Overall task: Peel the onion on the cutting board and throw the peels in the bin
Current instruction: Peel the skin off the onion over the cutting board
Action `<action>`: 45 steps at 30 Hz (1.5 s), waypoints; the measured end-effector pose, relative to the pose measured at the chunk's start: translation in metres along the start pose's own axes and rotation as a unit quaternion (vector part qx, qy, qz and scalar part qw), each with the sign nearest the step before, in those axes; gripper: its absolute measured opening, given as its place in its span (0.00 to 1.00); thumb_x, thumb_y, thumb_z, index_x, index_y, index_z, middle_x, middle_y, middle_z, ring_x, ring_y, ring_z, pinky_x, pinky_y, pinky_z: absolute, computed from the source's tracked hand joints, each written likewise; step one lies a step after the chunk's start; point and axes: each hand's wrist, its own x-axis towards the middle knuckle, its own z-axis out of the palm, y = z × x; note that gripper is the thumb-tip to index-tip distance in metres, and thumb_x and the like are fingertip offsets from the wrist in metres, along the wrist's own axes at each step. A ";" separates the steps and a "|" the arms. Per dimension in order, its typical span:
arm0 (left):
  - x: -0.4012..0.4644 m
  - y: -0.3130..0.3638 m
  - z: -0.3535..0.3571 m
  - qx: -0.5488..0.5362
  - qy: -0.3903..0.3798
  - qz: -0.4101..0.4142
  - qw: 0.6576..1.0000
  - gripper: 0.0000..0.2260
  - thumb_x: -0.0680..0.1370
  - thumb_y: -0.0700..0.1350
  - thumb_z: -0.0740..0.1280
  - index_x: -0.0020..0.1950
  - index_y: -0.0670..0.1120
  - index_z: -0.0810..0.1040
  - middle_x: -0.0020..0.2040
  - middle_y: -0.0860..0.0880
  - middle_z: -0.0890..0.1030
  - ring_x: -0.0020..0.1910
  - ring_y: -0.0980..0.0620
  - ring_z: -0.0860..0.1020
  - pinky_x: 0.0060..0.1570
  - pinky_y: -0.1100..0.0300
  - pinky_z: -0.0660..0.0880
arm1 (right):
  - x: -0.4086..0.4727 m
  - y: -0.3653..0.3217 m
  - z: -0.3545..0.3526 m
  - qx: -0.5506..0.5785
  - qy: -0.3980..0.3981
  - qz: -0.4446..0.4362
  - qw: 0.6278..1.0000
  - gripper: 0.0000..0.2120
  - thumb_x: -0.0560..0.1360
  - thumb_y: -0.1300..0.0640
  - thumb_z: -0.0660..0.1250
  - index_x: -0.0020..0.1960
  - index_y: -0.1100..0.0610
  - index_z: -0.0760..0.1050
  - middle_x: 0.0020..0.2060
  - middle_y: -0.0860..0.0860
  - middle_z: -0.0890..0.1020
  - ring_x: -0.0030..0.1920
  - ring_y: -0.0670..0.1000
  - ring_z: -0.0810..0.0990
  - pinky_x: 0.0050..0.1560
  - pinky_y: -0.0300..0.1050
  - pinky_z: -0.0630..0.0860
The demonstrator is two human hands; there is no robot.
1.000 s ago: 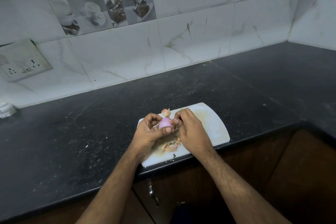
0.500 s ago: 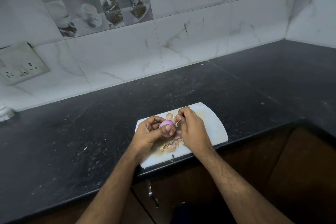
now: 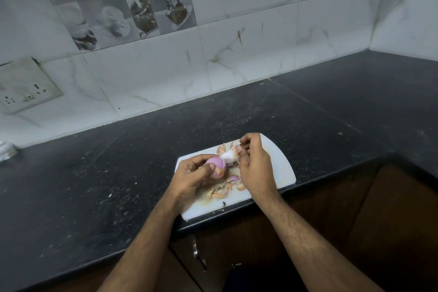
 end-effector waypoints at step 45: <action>-0.001 0.007 0.002 -0.030 0.011 0.001 0.999 0.21 0.82 0.52 0.63 0.57 0.34 0.82 0.44 0.36 0.87 0.35 0.51 0.85 0.29 0.63 0.78 | 0.002 0.004 0.015 -0.186 -0.036 0.018 0.982 0.05 0.83 0.63 0.60 0.51 0.54 0.68 0.43 0.48 0.75 0.41 0.46 0.74 0.37 0.43 0.73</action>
